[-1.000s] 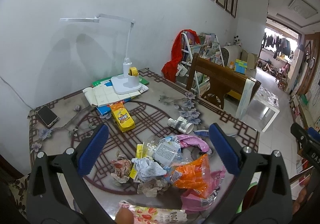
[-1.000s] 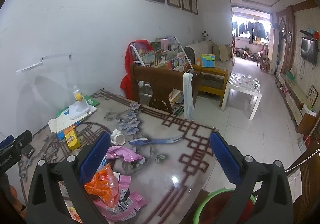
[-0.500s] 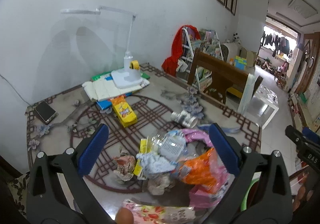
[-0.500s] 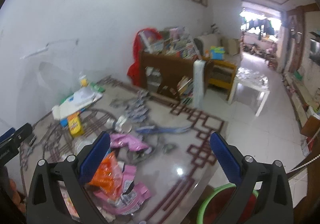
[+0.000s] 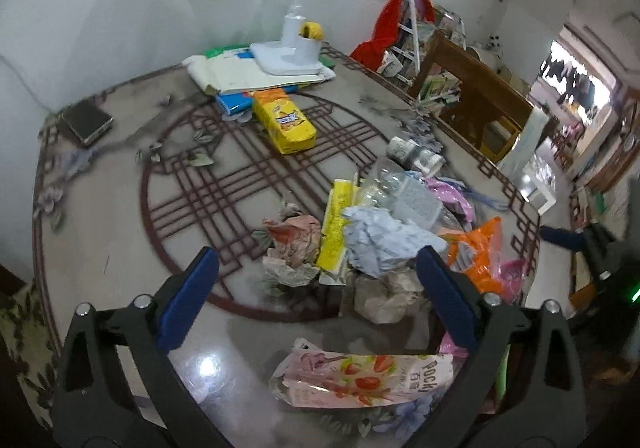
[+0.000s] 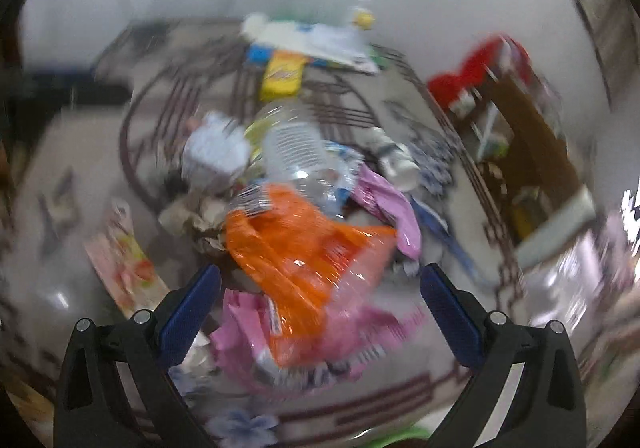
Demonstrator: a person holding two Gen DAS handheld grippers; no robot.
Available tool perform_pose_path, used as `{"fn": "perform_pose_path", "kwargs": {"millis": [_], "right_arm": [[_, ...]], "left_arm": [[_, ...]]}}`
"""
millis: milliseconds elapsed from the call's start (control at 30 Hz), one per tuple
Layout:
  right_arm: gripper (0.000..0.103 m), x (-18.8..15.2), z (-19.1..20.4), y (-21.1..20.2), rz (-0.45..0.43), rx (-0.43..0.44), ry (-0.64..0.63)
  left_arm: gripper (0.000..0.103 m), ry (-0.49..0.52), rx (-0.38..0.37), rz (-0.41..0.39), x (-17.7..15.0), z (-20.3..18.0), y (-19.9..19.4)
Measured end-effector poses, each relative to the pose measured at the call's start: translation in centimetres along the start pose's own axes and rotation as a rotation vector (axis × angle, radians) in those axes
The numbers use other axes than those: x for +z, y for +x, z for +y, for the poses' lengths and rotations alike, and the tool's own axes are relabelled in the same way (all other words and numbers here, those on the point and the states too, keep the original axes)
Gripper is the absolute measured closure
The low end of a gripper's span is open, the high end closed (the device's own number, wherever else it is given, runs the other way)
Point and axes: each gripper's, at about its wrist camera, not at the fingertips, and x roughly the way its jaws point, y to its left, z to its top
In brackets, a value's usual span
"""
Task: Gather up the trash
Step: 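Grasp crumpled paper with left tool while right tool grasps orange snack bag, then carry both items to the green-rimmed bin and open both tools over it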
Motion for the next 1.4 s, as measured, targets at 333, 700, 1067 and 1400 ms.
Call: {"fn": "perform_pose_path", "kwargs": {"millis": [333, 700, 1067, 1400], "right_arm": [[0.054, 0.7, -0.4, 3.5, 0.040, 0.061, 0.032], [0.055, 2.4, -5.2, -0.9, -0.081, 0.087, 0.310], [0.055, 1.6, -7.8, -4.2, -0.179, 0.159, 0.465], [0.055, -2.3, -10.9, -9.5, -0.293, 0.103, 0.571]], "left_arm": [[0.026, -0.031, -0.025, 0.094, -0.1, 2.9, 4.1], [0.060, -0.076, -0.107, 0.231, 0.6, 3.4, 12.5], [0.085, -0.096, -0.060, 0.100, 1.0, 3.1, 6.6], [0.085, 0.086, -0.127, -0.037, 2.1, -5.7, -1.1]]}}
